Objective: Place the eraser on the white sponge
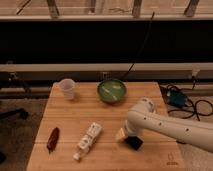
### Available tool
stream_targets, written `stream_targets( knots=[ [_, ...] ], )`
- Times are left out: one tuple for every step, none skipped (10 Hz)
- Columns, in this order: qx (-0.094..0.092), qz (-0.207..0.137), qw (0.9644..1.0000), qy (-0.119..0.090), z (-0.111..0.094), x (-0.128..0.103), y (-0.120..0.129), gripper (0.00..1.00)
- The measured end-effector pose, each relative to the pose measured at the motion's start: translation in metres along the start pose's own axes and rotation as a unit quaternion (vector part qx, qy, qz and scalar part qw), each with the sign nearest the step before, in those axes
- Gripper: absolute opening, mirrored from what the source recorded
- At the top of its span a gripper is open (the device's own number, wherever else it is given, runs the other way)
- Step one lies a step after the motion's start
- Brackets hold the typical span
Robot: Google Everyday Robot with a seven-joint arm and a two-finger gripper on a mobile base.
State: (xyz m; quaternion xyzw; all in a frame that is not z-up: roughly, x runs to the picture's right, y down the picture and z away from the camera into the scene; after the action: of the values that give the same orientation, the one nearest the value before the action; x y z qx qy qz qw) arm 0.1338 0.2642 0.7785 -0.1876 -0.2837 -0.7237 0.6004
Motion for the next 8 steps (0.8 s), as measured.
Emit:
stream_targets(
  knots=[
    [-0.001, -0.001, 1.0000, -0.004, 0.003, 0.000, 0.000, 0.80],
    [-0.002, -0.001, 1.0000, -0.007, 0.005, 0.000, 0.001, 0.80],
    [-0.004, -0.001, 0.9999, -0.012, 0.008, -0.001, 0.003, 0.80],
    [-0.005, -0.001, 0.9999, -0.015, 0.010, -0.001, 0.003, 0.80],
    [-0.006, -0.001, 0.9998, -0.017, 0.012, -0.002, 0.004, 0.78],
    [-0.007, -0.002, 0.9998, -0.019, 0.014, -0.003, 0.005, 0.70],
    [-0.008, -0.002, 0.9997, -0.021, 0.015, -0.004, 0.005, 0.59],
    [-0.009, -0.002, 0.9997, -0.022, 0.015, -0.004, 0.006, 0.49]
  ],
)
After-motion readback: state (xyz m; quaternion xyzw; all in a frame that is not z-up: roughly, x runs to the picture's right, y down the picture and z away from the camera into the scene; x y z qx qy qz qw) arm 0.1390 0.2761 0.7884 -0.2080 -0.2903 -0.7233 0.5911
